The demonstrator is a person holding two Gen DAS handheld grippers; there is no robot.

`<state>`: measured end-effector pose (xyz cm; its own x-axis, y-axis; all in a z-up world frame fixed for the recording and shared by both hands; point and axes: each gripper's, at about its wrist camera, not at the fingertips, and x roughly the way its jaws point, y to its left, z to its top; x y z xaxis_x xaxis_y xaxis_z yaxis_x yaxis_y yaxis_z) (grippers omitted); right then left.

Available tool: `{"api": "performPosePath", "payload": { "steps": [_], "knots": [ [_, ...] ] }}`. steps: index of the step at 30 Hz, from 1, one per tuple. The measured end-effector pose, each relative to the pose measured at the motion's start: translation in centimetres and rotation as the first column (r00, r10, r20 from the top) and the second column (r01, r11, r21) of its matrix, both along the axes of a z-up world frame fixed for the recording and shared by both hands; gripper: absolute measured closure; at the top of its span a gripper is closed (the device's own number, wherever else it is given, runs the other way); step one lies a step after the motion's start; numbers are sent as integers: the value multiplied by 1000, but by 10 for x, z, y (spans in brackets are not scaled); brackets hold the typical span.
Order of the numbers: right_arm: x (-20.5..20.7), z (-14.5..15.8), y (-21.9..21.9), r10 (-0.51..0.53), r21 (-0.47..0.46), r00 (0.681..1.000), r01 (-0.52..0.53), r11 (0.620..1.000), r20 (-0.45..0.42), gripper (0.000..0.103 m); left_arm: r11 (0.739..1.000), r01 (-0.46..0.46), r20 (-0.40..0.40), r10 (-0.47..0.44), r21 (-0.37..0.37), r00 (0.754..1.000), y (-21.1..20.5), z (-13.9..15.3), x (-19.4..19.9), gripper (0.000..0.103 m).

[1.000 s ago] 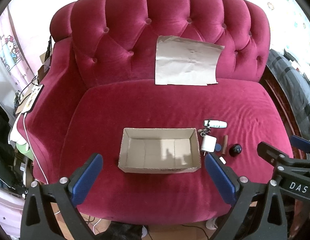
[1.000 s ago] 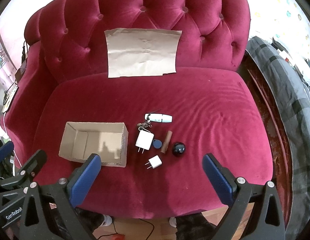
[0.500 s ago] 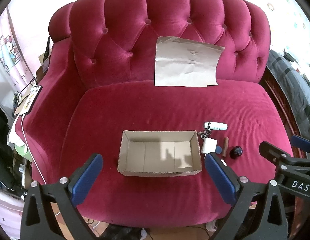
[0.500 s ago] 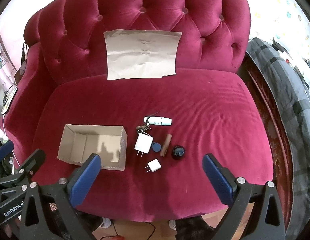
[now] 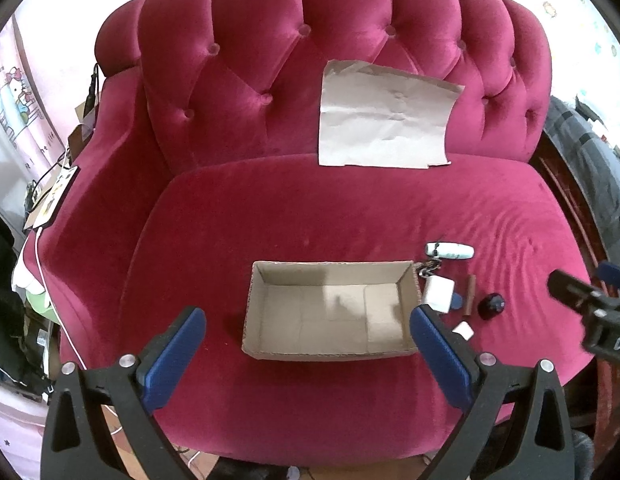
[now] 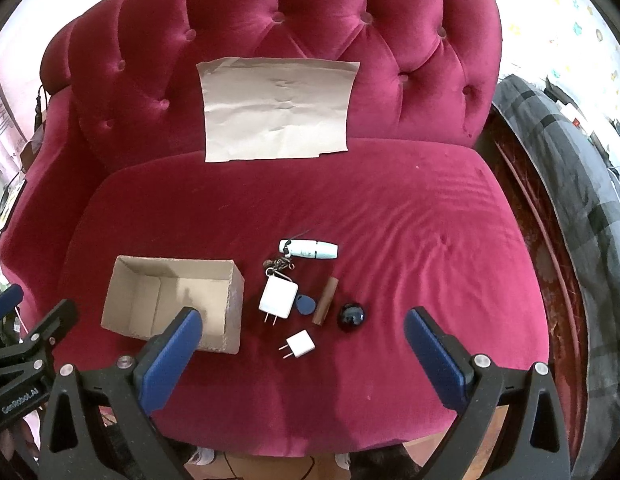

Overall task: Organize rigid objects
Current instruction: 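Grasp the side wall of the cardboard box with the left tool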

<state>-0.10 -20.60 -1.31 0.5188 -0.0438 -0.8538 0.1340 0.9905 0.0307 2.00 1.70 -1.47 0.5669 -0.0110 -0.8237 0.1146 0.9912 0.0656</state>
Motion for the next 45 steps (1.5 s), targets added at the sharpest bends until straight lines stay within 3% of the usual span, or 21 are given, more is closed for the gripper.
{"api": "performPosePath", "payload": {
  "steps": [16, 27, 40, 43, 45],
  "knots": [
    [45, -62, -21, -18, -12, 1000, 18, 1000, -18, 0, 998, -13, -66, 17, 60, 998, 36, -86, 44, 0],
    [76, -115, -34, -37, -22, 998, 36, 999, -46, 0, 993, -74, -116, 85, 93, 990, 72, -150, 80, 0],
    [90, -135, -38, -31, -5, 998, 31, 1000, -50, 0, 995, -57, -186, 72, 86, 980, 95, -188, 88, 1],
    [91, -135, -34, -22, -15, 998, 21, 1000, -51, 0, 997, -56, -193, 66, 58, 979, 101, -190, 90, 20],
    [90, -136, -33, -17, -15, 999, 17, 1000, -51, 0, 999, -43, -212, 46, 20, 976, 105, -194, 90, 50]
  ]
}}
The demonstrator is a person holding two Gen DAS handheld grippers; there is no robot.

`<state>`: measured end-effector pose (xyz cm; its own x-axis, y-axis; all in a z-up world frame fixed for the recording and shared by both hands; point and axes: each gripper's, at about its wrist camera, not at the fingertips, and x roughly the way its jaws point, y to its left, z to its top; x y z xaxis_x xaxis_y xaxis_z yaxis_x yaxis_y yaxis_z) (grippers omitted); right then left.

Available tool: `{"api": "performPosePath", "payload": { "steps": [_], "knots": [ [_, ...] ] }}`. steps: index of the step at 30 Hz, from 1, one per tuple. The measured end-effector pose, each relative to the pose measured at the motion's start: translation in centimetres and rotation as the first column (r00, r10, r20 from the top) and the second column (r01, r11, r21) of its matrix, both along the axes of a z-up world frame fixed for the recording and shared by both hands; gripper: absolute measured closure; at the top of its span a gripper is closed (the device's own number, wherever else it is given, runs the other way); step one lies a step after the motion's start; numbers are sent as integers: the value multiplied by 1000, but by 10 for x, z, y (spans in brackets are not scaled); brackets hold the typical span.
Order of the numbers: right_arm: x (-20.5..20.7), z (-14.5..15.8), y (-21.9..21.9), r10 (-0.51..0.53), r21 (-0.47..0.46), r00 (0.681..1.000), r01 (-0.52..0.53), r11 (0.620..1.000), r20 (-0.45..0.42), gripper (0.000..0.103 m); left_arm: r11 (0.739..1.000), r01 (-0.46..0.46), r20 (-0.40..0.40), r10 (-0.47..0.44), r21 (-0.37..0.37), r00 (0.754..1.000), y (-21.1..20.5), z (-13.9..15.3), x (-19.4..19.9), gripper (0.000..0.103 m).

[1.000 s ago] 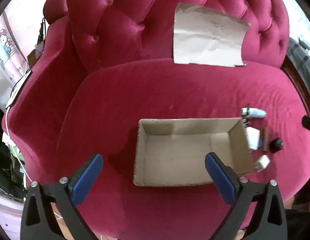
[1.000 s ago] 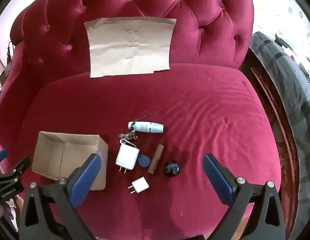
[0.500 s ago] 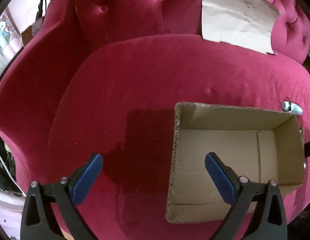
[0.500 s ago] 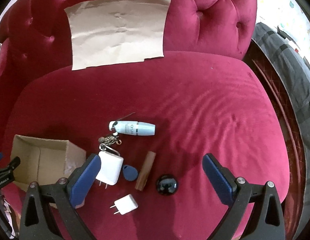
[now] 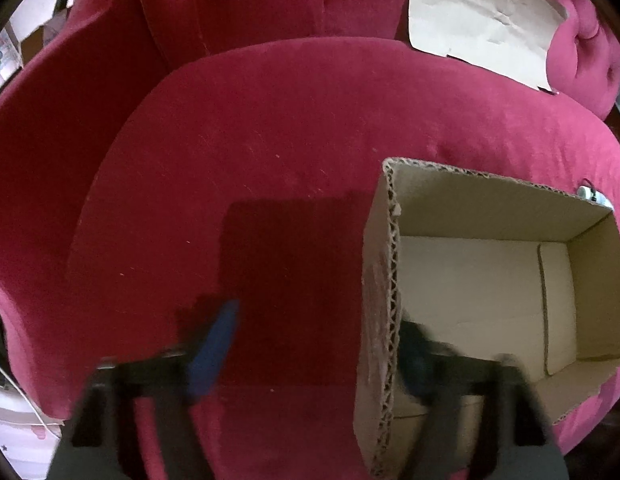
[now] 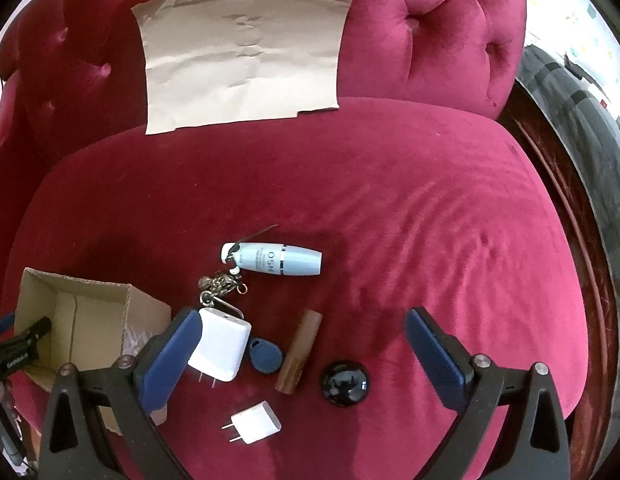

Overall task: Organize rigid objects
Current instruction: 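Grasp the side wall of the cardboard box with the left tool, then close the right tool around the black round cap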

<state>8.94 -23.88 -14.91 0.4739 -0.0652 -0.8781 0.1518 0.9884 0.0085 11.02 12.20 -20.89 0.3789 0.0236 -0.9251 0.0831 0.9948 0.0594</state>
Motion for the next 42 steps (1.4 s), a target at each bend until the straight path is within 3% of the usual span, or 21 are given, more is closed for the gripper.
{"api": "performPosePath", "payload": {
  "steps": [1, 3, 5, 10, 26, 42],
  "knots": [
    [-1, 0, 1, 1, -1, 1000, -1, 1000, -1, 0, 1000, 8, -5, -8, -19, 1000, 1, -2, 0, 58],
    [-2, 0, 1, 4, -2, 1000, -4, 1000, -2, 0, 996, 53, -13, -54, -69, 998, -1, -5, -2, 89],
    [-2, -1, 1, 5, -7, 1000, -6, 1000, -9, 0, 994, 78, -10, -79, -74, 997, -5, -6, -3, 100],
    [-1, -3, -2, 5, -8, 1000, -5, 1000, -15, 0, 993, 58, -14, -59, -99, 998, 1, -7, -5, 100],
    [-7, -15, -21, -20, -37, 998, 18, 999, -57, 0, 995, 68, -3, -69, -68, 998, -7, -9, -6, 100],
    [-17, -59, -41, -30, -10, 981, 28, 1000, -193, 0, 995, 89, 7, -89, -45, 996, -16, -7, -10, 100]
  ]
}}
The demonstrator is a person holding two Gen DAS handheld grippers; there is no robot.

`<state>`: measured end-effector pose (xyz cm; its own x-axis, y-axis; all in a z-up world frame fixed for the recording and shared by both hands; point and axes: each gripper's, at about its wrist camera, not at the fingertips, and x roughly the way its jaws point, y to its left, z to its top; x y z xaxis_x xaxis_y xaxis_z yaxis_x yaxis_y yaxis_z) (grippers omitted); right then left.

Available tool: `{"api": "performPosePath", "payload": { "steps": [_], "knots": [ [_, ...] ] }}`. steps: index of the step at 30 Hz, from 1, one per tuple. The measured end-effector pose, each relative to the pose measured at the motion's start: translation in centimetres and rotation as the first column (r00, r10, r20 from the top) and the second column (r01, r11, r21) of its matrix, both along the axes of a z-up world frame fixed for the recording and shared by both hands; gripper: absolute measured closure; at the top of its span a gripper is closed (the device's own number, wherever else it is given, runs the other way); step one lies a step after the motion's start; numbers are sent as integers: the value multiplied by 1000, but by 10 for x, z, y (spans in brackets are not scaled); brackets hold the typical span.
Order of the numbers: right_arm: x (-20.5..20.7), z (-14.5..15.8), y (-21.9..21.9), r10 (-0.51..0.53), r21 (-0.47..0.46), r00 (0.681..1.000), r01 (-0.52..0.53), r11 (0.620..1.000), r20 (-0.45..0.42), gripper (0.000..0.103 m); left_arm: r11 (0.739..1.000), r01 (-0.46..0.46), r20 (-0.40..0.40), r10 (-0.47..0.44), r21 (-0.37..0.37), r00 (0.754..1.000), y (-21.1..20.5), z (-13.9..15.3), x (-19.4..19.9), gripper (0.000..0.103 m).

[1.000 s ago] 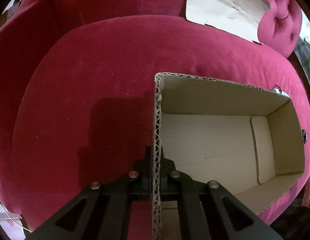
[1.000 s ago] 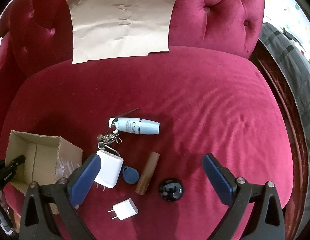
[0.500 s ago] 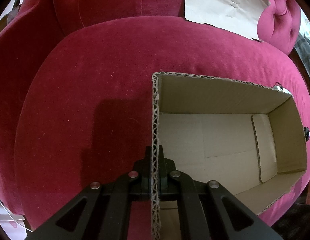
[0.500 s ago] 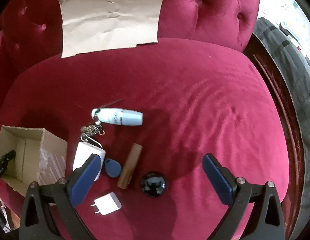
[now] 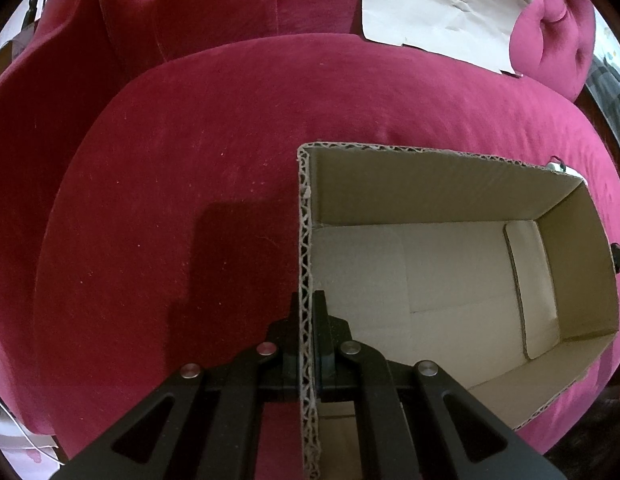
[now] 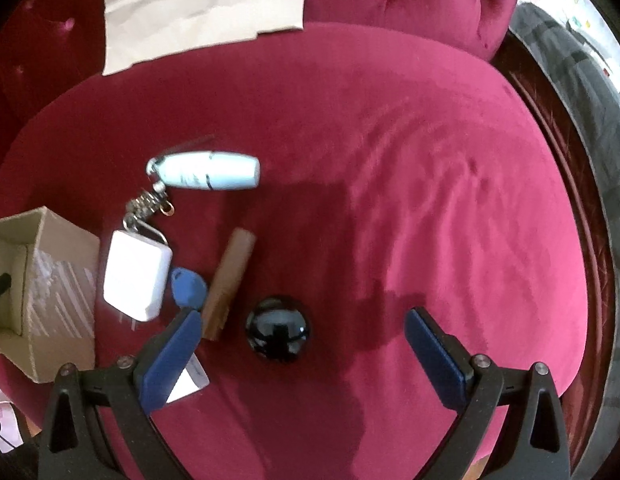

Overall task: Organize rigid objects
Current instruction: 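Close the right tool around the black round cap, then lift the black cap with the right tool and carry it over the box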

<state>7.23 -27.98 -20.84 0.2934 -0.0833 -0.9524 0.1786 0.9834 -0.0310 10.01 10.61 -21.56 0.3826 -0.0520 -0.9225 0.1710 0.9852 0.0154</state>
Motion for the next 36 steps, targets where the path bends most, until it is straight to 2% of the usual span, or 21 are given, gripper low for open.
{"api": "performPosePath", "payload": {
  "steps": [3, 10, 12, 13, 14, 15, 27, 36],
  "knots": [
    [-1, -7, -3, -6, 27, 1000, 6, 1000, -12, 1, 1000, 2, 1, -2, 4, 1000, -1, 0, 0, 100],
    [-2, -12, -2, 5, 32, 1000, -5, 999, -2, 13, 1000, 1, 3, -1, -3, 1000, 0, -1, 0, 100],
    [-2, -12, -2, 5, 42, 1000, -5, 999, 6, 22, 1000, 1, 3, -1, -5, 1000, 1, -2, 0, 100],
    [-2, -12, 1, 3, 46, 1000, -4, 999, 7, 33, 1000, 0, 3, 0, -5, 1000, 2, -2, 0, 100],
    [0, -11, 4, 3, 53, 1000, -3, 999, 9, 53, 1000, 0, 3, 0, -6, 1000, 2, -3, 0, 100],
    [1, -9, 5, 5, 66, 1000, -6, 998, 11, 64, 1000, 1, 3, -1, -6, 1000, 2, -3, 0, 100],
    [1, 13, 12, 15, 23, 999, -16, 1000, 44, 63, 1000, 0, 2, 0, -6, 1000, 1, -2, 0, 100],
    [2, 41, 24, 20, 6, 996, -20, 1000, 83, 63, 1000, -5, 10, 5, -3, 1000, 1, -2, -2, 100]
  ]
}}
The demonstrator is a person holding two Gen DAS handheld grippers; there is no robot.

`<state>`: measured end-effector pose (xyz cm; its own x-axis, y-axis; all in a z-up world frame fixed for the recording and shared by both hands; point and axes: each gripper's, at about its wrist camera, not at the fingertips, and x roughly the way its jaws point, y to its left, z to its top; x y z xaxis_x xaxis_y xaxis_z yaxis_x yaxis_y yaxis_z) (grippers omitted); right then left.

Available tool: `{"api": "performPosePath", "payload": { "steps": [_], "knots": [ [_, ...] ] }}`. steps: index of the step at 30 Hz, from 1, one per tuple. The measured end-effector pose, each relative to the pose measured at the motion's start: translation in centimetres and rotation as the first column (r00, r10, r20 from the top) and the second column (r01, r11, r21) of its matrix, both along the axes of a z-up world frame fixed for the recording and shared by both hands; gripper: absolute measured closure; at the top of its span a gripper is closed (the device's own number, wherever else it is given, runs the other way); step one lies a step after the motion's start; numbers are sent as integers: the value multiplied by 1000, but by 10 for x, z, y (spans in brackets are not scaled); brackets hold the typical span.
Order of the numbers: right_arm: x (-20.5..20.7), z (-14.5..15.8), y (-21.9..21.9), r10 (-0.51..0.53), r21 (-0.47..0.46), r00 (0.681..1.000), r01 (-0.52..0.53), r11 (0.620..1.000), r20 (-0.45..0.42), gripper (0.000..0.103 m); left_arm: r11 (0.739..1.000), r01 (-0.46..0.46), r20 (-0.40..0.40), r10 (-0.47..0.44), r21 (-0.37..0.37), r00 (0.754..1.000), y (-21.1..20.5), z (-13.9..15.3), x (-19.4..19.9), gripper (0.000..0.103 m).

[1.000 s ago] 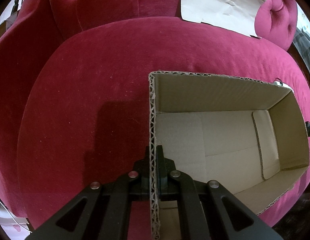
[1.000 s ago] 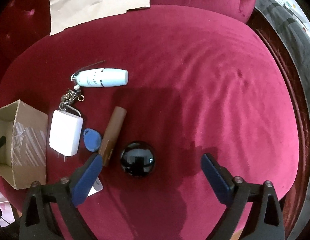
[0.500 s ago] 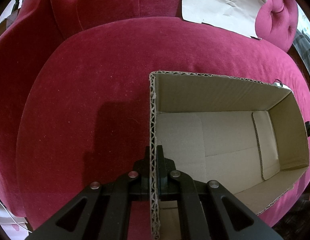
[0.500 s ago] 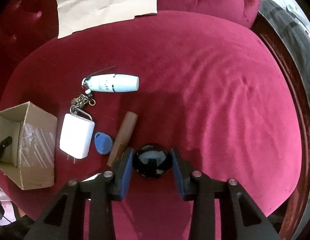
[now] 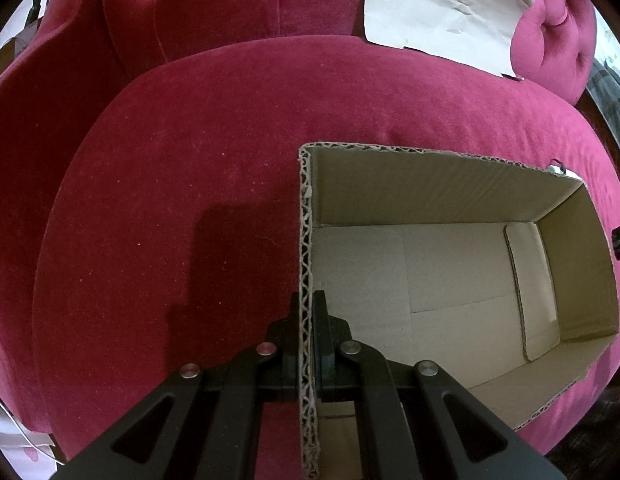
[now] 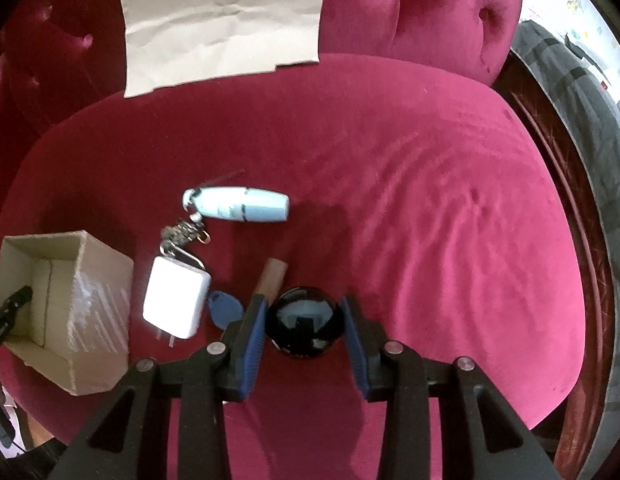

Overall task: Organize rigid objects
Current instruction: 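Lift the black cap with the right tool and carry it over the box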

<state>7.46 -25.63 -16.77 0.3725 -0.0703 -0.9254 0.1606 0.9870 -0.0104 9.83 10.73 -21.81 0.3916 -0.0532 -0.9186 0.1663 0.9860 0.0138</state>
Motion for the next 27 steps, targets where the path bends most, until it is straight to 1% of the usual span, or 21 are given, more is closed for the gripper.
{"api": "performPosePath", "payload": {
  "steps": [4, 8, 15, 27],
  "knots": [
    [4, 10, 7, 13, -4, 999, -13, 1000, 42, 63, 1000, 1, 1, -1, 1, 1000, -1, 0, -1, 100],
    [6, 23, 18, 29, -2, 997, -29, 1000, 66, 63, 1000, 2, 0, -2, 3, 1000, 0, 0, -1, 100],
    [8, 41, 45, 80, 6, 990, -81, 997, 116, 63, 1000, 2, 2, -2, 3, 1000, 0, 1, 0, 100],
    [14, 55, 89, 172, 36, 971, -180, 983, 168, 63, 1000, 1, 5, -1, 10, 1000, -1, 1, -1, 100]
  ]
}}
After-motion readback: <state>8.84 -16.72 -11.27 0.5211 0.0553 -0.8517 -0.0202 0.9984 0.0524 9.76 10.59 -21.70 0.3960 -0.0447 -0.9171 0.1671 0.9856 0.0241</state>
